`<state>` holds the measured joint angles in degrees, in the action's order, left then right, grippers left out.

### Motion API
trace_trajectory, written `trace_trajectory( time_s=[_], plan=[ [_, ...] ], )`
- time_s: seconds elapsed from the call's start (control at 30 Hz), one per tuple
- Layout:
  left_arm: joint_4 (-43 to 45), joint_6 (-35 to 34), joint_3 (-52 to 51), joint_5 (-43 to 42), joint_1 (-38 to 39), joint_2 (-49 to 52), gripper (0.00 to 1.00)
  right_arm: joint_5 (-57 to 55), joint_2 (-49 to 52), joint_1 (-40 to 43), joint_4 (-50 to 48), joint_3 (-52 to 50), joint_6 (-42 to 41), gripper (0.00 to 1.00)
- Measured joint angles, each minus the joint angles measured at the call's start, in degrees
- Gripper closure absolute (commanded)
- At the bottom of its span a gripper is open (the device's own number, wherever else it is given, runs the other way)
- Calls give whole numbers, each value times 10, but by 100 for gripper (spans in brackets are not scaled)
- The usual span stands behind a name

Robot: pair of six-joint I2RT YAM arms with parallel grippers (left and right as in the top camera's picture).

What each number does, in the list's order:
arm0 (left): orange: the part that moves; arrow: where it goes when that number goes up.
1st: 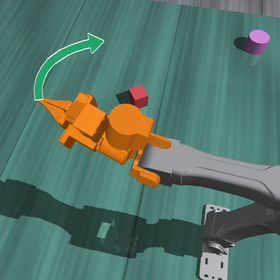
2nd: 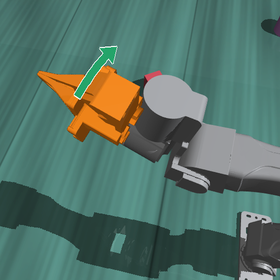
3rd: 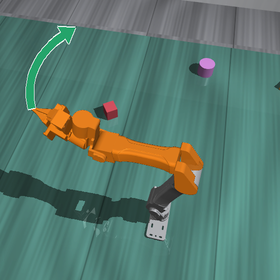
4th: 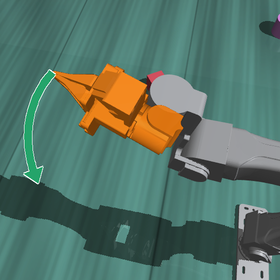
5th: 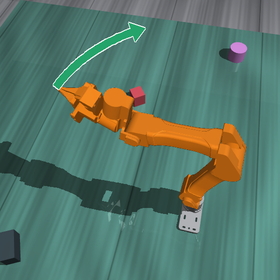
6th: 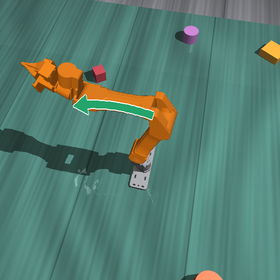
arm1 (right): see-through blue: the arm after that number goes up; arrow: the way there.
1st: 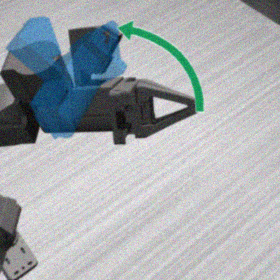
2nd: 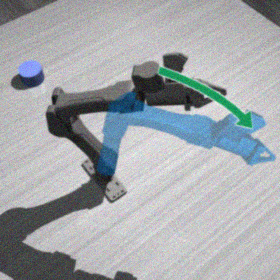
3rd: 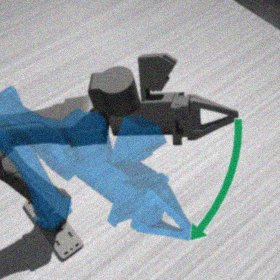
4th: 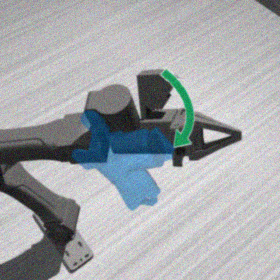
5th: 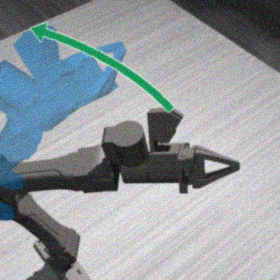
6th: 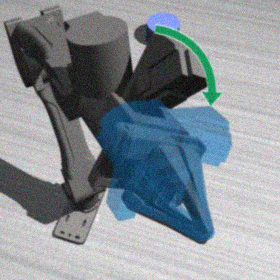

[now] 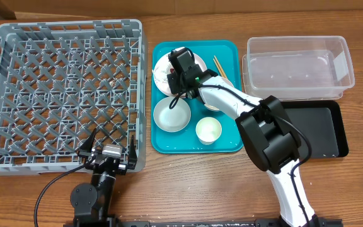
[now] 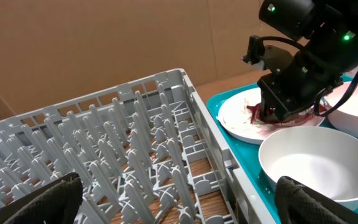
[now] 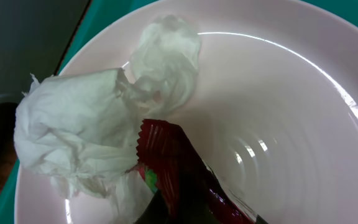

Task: Sort waste into correct bins and load items into the dishwasher
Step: 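Grasp the red wrapper and tissue from the plate with the right gripper, then carry the wrapper to the clear bin and release it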

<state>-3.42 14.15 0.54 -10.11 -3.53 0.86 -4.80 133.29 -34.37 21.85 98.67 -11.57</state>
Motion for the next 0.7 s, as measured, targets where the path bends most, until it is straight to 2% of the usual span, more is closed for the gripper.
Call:
trace_trajectory(
  time_s=[0.23, 0.4, 0.53, 0.7],
  plan=[
    [0, 0, 0, 0, 0, 0, 0, 0, -55, 11, 90, 35, -5, 96],
    [0, 0, 0, 0, 0, 0, 0, -17, -179, 45, 158, 70, -26, 96],
    [0, 0, 0, 0, 0, 0, 0, -51, -274, 115, 232, 90, -66, 96],
    [0, 0, 0, 0, 0, 0, 0, -73, -288, 225, 304, 90, -129, 96]
  ],
)
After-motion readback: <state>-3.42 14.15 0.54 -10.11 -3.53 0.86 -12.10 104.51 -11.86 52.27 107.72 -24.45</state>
